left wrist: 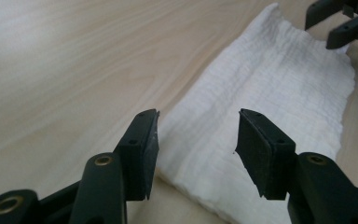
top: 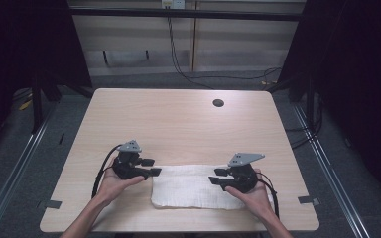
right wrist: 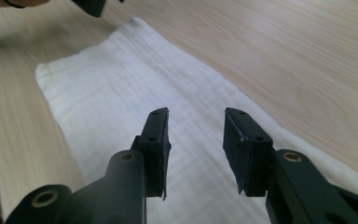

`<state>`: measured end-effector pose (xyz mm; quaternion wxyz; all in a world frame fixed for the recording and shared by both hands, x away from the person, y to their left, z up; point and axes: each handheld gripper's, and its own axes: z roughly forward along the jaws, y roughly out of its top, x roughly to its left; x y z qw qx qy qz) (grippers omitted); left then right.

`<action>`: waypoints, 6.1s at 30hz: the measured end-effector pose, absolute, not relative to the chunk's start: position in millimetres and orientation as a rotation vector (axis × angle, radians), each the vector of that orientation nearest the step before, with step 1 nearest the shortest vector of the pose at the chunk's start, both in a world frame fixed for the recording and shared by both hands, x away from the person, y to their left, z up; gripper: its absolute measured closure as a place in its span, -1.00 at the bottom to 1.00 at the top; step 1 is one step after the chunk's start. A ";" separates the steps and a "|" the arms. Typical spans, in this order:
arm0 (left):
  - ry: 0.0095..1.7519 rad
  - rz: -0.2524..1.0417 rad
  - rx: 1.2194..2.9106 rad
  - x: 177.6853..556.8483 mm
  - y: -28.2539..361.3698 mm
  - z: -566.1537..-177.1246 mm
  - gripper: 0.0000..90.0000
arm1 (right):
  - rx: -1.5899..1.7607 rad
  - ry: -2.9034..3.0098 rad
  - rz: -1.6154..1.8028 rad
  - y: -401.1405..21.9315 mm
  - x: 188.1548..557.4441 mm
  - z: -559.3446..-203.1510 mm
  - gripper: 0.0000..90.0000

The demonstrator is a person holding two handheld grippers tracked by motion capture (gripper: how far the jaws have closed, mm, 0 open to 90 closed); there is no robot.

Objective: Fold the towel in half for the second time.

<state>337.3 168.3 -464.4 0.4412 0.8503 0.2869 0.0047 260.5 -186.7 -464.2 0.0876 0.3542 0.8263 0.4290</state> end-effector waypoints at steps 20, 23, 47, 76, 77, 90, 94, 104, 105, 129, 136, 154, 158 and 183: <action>0.757 0.006 2.144 355.5 173.1 -468.9 0.00 | 0.770 2.754 1.340 -73.9 265.0 -465.0 0.34; 0.777 0.014 2.141 355.7 172.4 -471.1 -0.03 | 0.726 2.789 1.340 -58.6 263.3 -468.2 0.40; 0.835 0.038 2.142 358.4 187.7 -476.4 -0.30 | 0.533 2.772 1.187 -15.9 248.0 -500.0 0.53; 0.723 -0.003 2.253 355.8 157.3 -491.7 0.22 | 0.628 2.803 1.260 -24.5 258.2 -502.6 0.85; 0.726 0.001 2.252 356.0 156.9 -489.7 0.22 | 0.628 2.803 1.260 -24.5 258.2 -502.6 0.85; 0.672 -0.063 2.297 354.5 153.8 -494.3 0.63 | 0.677 2.815 1.277 -25.2 259.0 -502.5 0.85; 0.678 -0.108 2.290 355.5 154.9 -495.0 0.88 | 0.657 2.809 1.293 -26.1 258.8 -502.5 0.89; 0.724 -0.147 2.215 358.6 159.3 -487.8 0.90 | 0.703 2.778 1.340 -32.2 260.5 -495.1 0.91; 0.739 -0.157 2.191 358.9 160.0 -487.1 0.89 | 0.712 2.774 1.357 -33.5 260.6 -491.0 0.91; 0.737 -0.139 2.067 361.4 165.8 -450.9 0.89 | 0.706 2.669 1.514 -50.4 260.3 -441.4 0.92; 0.765 -0.124 2.032 362.6 174.2 -442.6 0.89 | 0.647 2.666 1.511 -43.6 264.9 -427.9 0.92; 0.810 -0.055 2.023 357.6 216.9 -416.7 0.90 | 0.557 2.694 1.623 -9.8 279.7 -414.2 0.93; 0.824 -0.031 2.026 353.9 230.7 -415.4 0.90 | 0.528 2.697 1.646 7.3 279.6 -414.1 0.93; 0.731 -0.031 2.112 373.4 170.1 -408.0 0.89 | 0.618 2.596 1.648 -30.1 277.5 -405.4 0.93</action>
